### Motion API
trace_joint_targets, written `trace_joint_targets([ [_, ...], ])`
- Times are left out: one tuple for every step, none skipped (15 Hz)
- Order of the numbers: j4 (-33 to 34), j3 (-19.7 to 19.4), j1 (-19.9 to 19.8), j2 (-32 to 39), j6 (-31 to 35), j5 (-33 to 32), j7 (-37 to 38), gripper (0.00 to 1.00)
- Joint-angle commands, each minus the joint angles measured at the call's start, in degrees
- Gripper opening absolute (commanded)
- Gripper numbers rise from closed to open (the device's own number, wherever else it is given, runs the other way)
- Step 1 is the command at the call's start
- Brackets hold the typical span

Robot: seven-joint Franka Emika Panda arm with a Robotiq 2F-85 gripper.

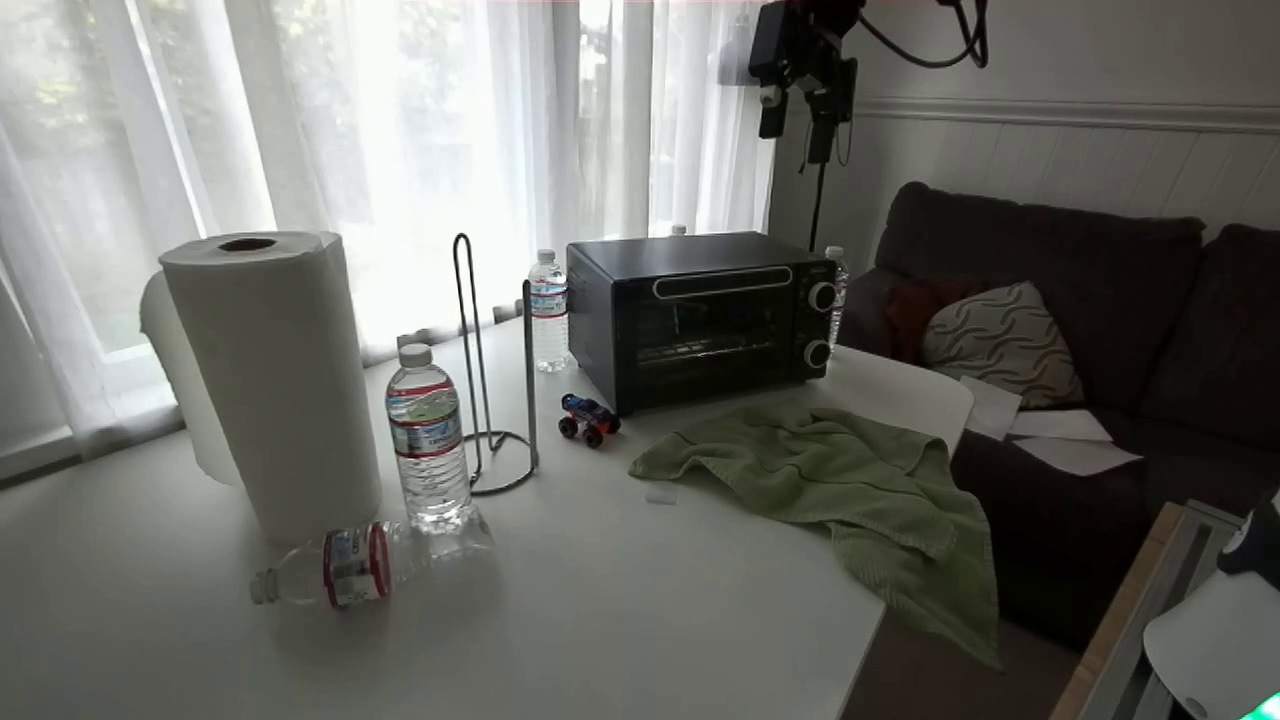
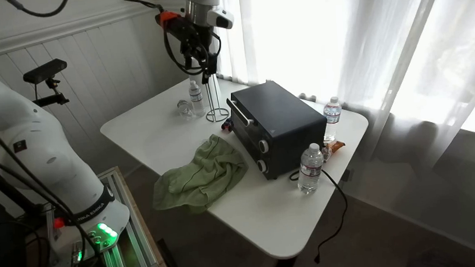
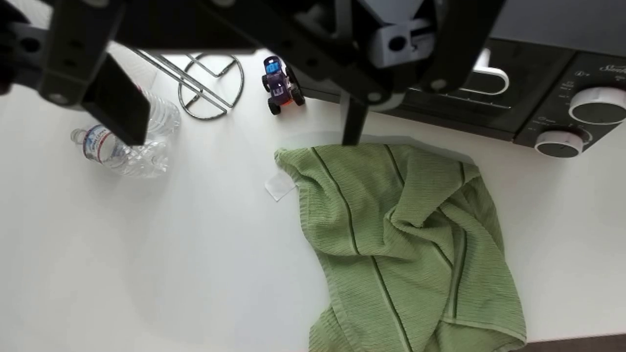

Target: Pick up the water bottle next to the kitchen rack and move it to the right side of the table

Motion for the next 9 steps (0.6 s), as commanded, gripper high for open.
trace_joint_targets([
  [2.5,2.6,-0.1,0.8,-1.7,0.5,2.0,1.00],
  [3.9,3.8,0.4,1.3,-2.6,0.7,4.0,1.00],
  [5.5,5.3,1.1,1.9,-3.3,0.3,5.9,1.00],
  [7.3,6.6,1.5,2.7,-4.6,0.5,8.2,1.00],
  [9.3,8.3,2.3,3.8,-5.8,0.1,10.5,1.00],
  [11.6,9.7,3.0,4.9,-7.7,-0.2,12.6,1.00],
  [14.1,11.4,3.9,6.3,-9.4,-0.4,14.7,1.00],
  [16.5,12.9,4.7,7.9,-11.2,-1.2,17.4,1.00],
  [19.0,14.1,5.4,9.3,-12.9,-1.2,19.1,1.00],
])
